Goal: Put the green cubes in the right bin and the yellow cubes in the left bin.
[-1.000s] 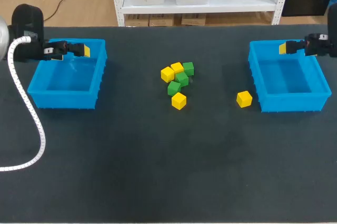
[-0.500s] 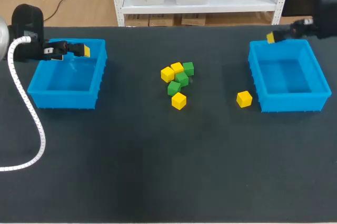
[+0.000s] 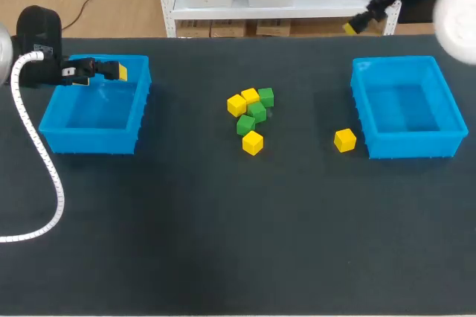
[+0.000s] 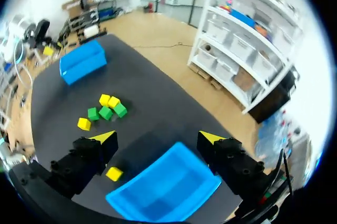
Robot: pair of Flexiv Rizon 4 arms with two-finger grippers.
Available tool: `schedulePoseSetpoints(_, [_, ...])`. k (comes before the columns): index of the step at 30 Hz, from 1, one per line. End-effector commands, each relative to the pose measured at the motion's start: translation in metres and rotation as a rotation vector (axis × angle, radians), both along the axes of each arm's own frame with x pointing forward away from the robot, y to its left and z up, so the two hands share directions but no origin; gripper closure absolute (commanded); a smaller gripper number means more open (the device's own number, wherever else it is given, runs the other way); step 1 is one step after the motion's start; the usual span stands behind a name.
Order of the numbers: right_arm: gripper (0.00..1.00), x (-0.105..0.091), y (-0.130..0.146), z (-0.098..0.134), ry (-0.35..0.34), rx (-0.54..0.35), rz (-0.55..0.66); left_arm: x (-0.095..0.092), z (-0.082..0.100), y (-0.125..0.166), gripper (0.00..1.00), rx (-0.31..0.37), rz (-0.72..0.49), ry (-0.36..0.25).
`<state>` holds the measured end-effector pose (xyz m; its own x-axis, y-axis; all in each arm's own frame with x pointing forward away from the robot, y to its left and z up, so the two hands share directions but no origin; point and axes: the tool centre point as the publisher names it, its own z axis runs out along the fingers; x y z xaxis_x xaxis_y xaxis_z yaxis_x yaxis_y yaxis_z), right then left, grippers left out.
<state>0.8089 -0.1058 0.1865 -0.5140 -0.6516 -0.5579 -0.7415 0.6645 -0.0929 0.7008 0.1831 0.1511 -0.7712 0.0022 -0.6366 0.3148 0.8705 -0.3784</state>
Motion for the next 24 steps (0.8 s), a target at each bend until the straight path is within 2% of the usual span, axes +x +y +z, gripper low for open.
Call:
schedulePoseSetpoints(1, [0.0, 0.057, 0.046, -0.005, 0.109, -0.359, 0.302, -0.001, -0.001, 0.001, 0.0, -0.006, -0.003, -0.006])
schedulePoseSetpoints(3, [0.0, 0.065, 0.06, -0.01, 0.116, -0.386, 0.35, -0.001, -0.001, 0.001, 0.0, -0.006, -0.003, -0.006])
schedulePoseSetpoints(6, [0.0, 0.067, 0.08, -0.016, 0.123, -0.421, 0.42, -0.001, -0.001, 0.001, 0.0, -0.006, -0.003, -0.006])
schedulePoseSetpoints(12, [0.0, 0.044, 0.12, -0.043, 0.156, -0.495, 0.582, -0.001, -0.001, 0.001, 0.0, -0.006, -0.003, -0.006])
schedulePoseSetpoints(17, [0.0, 0.035, 0.132, -0.061, 0.188, -0.517, 0.642, -0.001, -0.001, 0.001, 0.0, -0.006, -0.003, -0.006])
schedulePoseSetpoints(24, [0.0, 0.032, 0.131, -0.085, 0.229, -0.527, 0.65, -0.001, -0.001, 0.001, 0.0, -0.006, -0.003, -0.006])
